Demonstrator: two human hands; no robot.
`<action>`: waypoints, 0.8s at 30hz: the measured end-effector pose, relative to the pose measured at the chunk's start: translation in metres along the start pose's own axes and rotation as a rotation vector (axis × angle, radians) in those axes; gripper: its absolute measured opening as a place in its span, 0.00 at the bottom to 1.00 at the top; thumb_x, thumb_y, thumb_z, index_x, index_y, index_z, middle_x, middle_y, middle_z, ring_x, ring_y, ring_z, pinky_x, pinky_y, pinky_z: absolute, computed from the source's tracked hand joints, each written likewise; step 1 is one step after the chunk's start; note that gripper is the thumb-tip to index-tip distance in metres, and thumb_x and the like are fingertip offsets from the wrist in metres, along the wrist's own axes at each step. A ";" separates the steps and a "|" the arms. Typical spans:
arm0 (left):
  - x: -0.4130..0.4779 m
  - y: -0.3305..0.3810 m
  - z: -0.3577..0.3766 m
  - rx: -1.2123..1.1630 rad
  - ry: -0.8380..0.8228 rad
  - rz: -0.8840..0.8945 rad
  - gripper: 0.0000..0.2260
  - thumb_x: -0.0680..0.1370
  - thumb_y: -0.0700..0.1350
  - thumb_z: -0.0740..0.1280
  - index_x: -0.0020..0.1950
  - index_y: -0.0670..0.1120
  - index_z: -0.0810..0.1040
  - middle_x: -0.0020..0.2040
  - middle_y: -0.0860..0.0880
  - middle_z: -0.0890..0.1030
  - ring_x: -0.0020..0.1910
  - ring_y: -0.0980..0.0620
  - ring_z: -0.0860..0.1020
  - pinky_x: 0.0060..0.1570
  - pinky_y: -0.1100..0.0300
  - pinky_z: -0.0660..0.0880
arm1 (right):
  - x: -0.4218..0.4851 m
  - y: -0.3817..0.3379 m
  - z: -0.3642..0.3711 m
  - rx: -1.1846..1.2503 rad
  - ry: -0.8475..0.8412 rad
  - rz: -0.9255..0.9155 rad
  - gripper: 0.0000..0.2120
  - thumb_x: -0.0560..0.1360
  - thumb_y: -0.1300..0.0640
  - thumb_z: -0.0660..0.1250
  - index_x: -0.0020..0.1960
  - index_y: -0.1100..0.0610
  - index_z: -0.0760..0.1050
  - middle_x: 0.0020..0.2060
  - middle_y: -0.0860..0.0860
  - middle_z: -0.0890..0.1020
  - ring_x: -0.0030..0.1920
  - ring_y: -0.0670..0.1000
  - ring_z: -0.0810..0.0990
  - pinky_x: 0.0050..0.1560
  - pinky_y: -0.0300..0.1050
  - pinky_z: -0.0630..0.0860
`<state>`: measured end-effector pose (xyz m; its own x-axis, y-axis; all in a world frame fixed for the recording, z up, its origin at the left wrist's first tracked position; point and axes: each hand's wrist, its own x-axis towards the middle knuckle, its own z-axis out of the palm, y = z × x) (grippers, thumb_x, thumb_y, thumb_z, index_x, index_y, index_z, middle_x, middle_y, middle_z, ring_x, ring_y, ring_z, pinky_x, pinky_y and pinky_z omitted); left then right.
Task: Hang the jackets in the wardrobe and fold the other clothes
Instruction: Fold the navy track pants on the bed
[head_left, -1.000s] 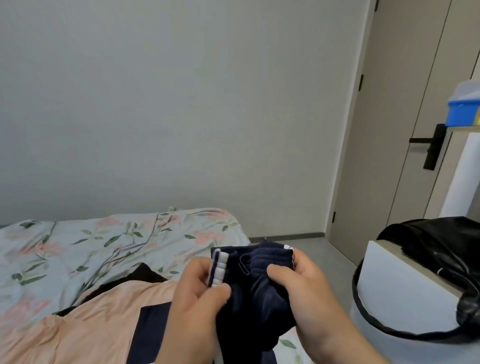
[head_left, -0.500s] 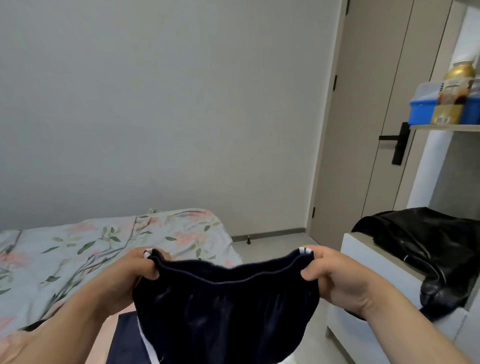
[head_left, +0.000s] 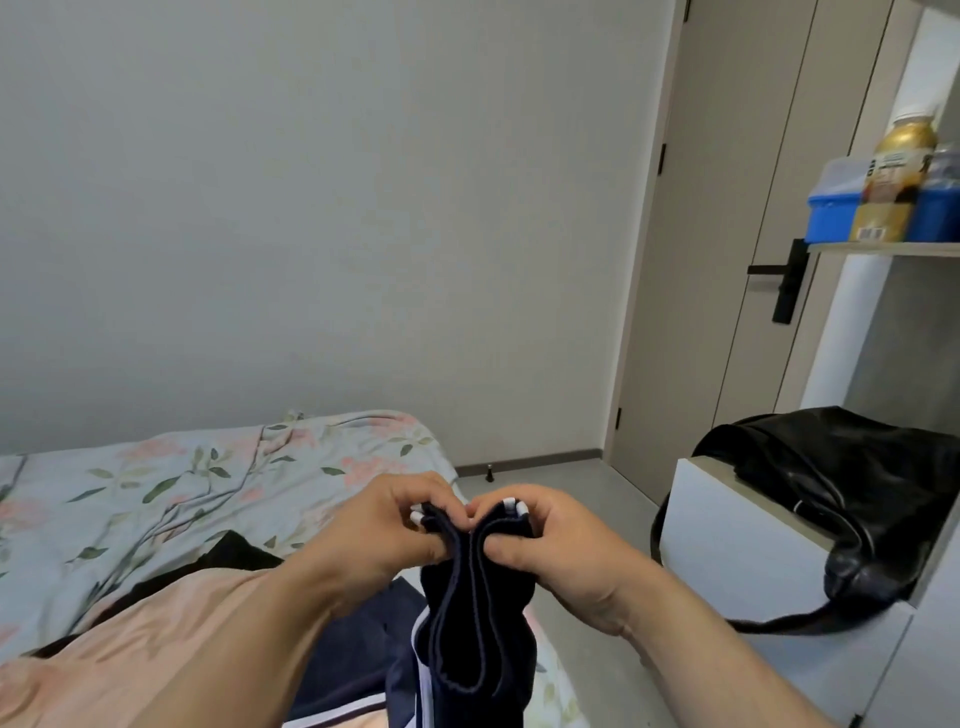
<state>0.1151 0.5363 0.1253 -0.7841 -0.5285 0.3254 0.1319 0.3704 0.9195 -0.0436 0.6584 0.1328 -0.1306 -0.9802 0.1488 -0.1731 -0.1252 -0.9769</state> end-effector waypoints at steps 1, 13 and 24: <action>-0.001 0.001 0.005 0.035 0.069 0.004 0.14 0.62 0.34 0.70 0.39 0.53 0.83 0.36 0.53 0.78 0.34 0.55 0.75 0.37 0.64 0.72 | 0.000 0.002 0.001 0.009 0.045 -0.001 0.12 0.73 0.73 0.68 0.52 0.60 0.79 0.49 0.60 0.81 0.49 0.56 0.80 0.59 0.58 0.76; -0.019 -0.002 0.021 0.000 0.386 -0.108 0.13 0.72 0.42 0.75 0.33 0.44 0.72 0.26 0.50 0.71 0.27 0.54 0.67 0.25 0.65 0.65 | -0.002 0.000 0.006 -0.130 0.049 -0.056 0.07 0.70 0.61 0.75 0.44 0.54 0.78 0.35 0.44 0.80 0.38 0.43 0.79 0.41 0.36 0.75; -0.045 -0.009 0.060 -0.209 0.748 -0.135 0.08 0.76 0.40 0.72 0.40 0.52 0.84 0.38 0.54 0.85 0.42 0.54 0.83 0.37 0.63 0.74 | 0.014 -0.039 -0.005 0.029 0.370 -0.178 0.09 0.73 0.60 0.74 0.42 0.55 0.74 0.35 0.48 0.81 0.37 0.48 0.81 0.38 0.42 0.77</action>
<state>0.1128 0.6029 0.0885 -0.1954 -0.9598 0.2017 0.2342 0.1541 0.9599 -0.0438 0.6504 0.1740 -0.4440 -0.8223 0.3559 -0.1976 -0.2975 -0.9340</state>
